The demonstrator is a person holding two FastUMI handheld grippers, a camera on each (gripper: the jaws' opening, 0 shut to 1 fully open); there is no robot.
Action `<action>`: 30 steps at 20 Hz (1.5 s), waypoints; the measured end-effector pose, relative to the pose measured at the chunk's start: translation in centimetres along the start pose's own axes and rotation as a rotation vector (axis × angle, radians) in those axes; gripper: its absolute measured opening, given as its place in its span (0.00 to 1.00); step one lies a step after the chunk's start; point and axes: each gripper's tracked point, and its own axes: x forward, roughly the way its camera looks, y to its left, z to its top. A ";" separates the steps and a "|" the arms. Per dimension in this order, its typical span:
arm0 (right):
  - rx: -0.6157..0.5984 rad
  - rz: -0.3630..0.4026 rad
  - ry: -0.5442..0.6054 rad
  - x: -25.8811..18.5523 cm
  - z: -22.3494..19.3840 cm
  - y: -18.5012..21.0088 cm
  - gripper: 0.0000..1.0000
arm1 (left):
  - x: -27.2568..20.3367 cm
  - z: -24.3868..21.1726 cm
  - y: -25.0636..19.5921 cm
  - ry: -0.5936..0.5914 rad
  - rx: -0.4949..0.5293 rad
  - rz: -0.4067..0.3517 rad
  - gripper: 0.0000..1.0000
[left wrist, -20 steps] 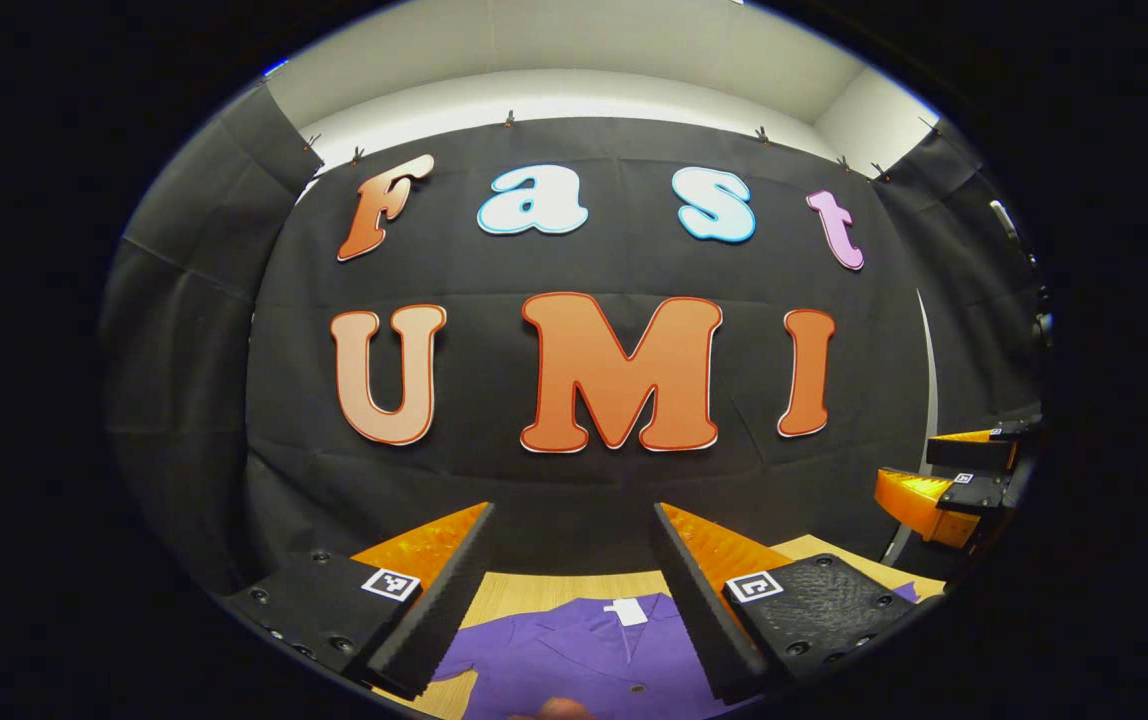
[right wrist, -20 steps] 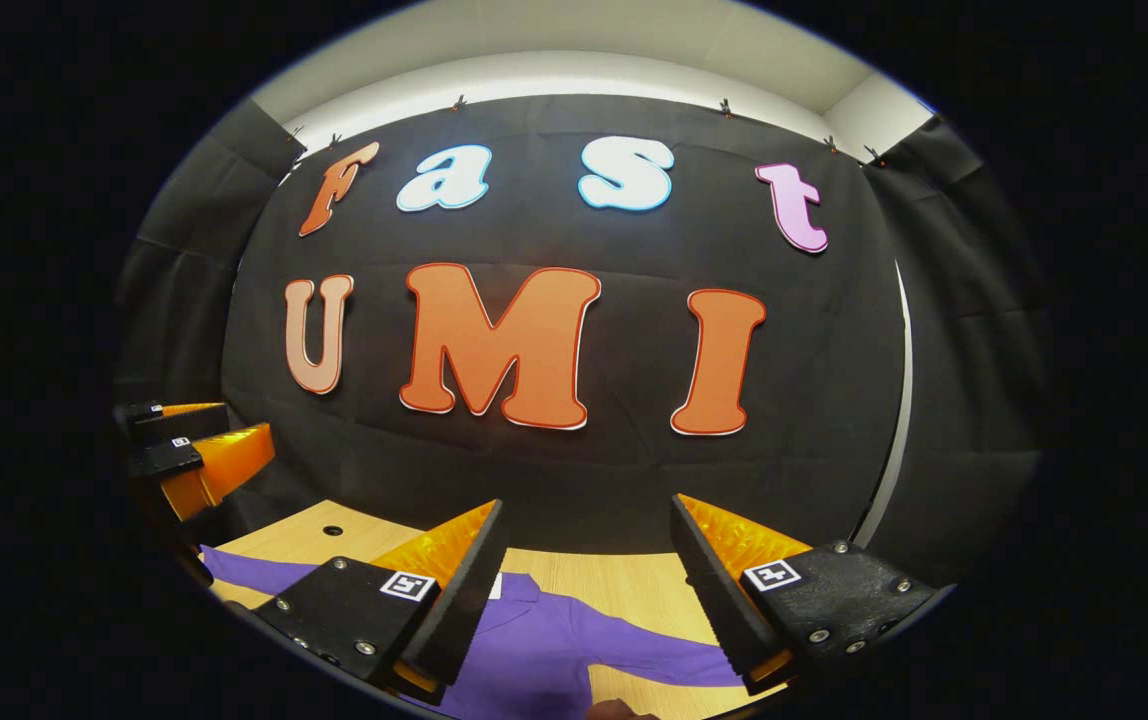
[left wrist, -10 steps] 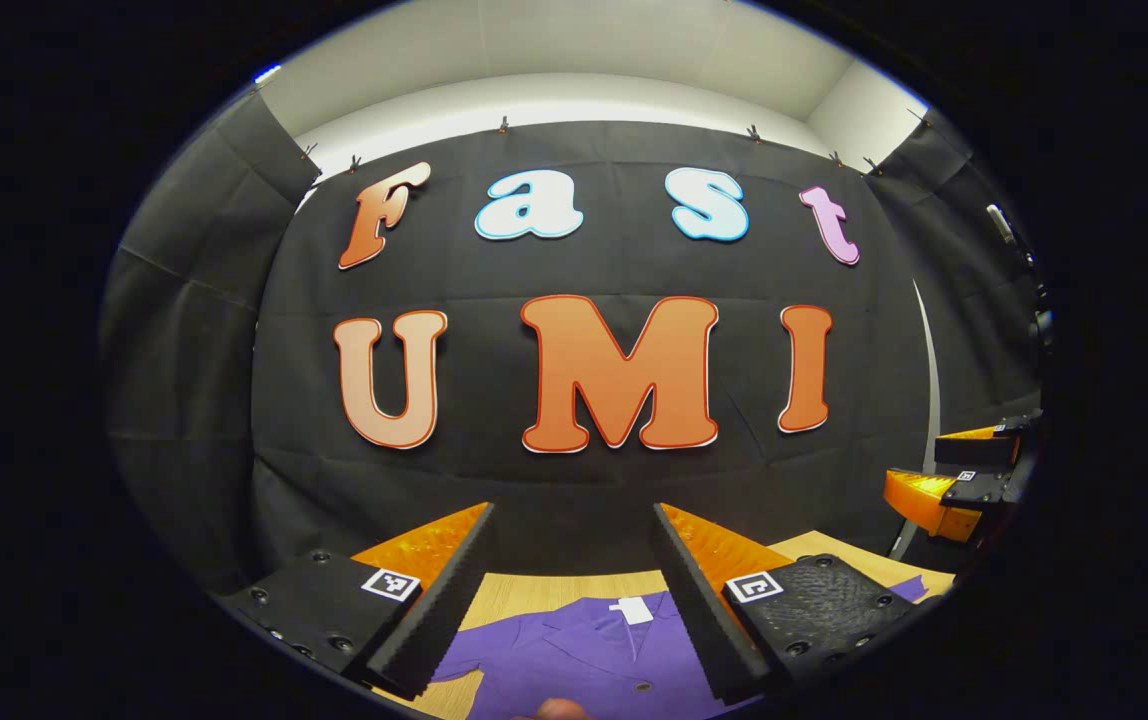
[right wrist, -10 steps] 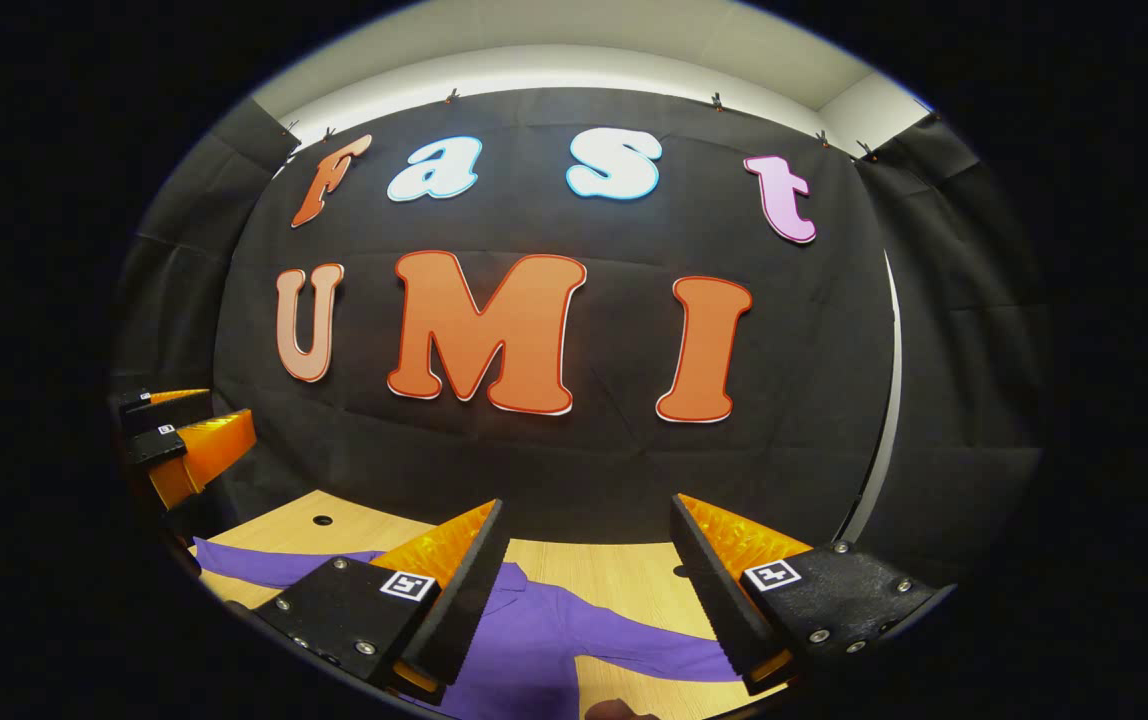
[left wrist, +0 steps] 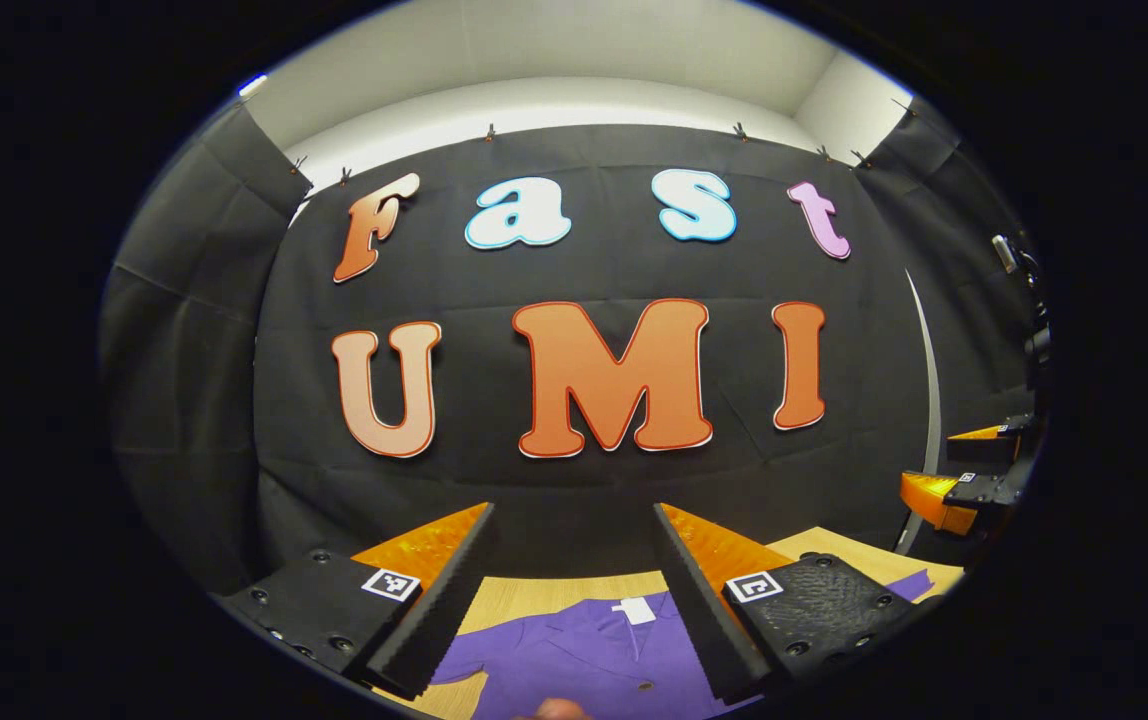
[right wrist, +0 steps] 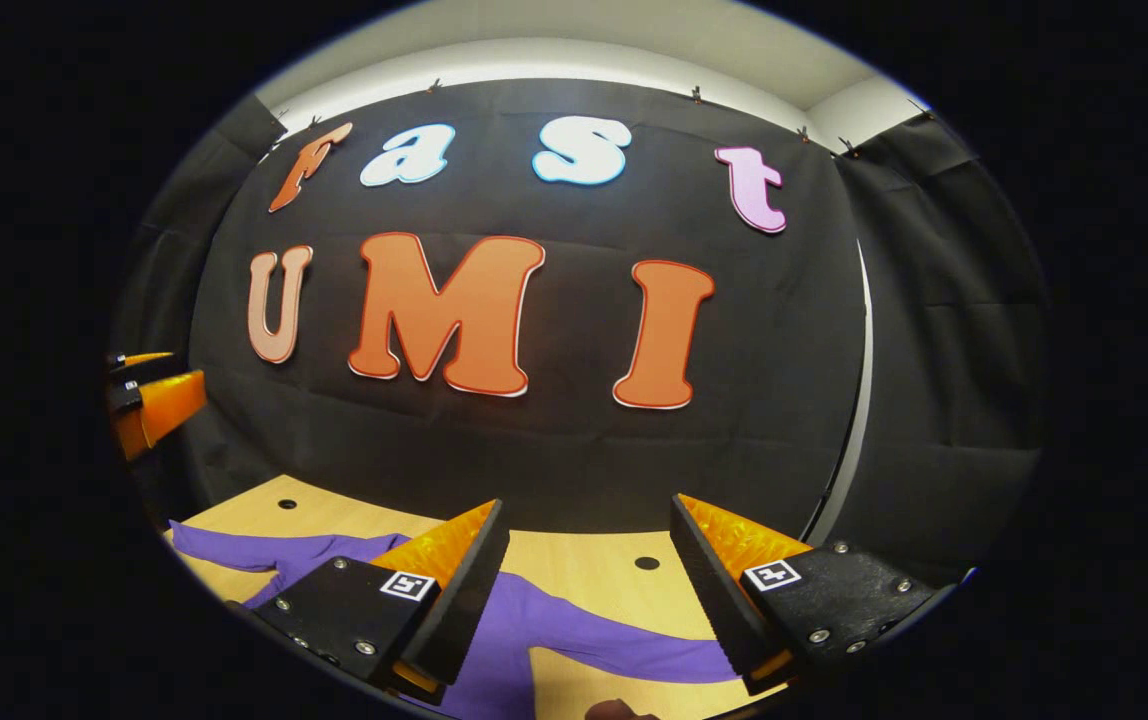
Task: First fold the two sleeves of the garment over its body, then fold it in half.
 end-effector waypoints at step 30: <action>0.214 -0.235 0.930 3.7 -30.8 -19.4 0.98 | 0.0 -3.2 -4.6 0.127 0.083 0.085 0.97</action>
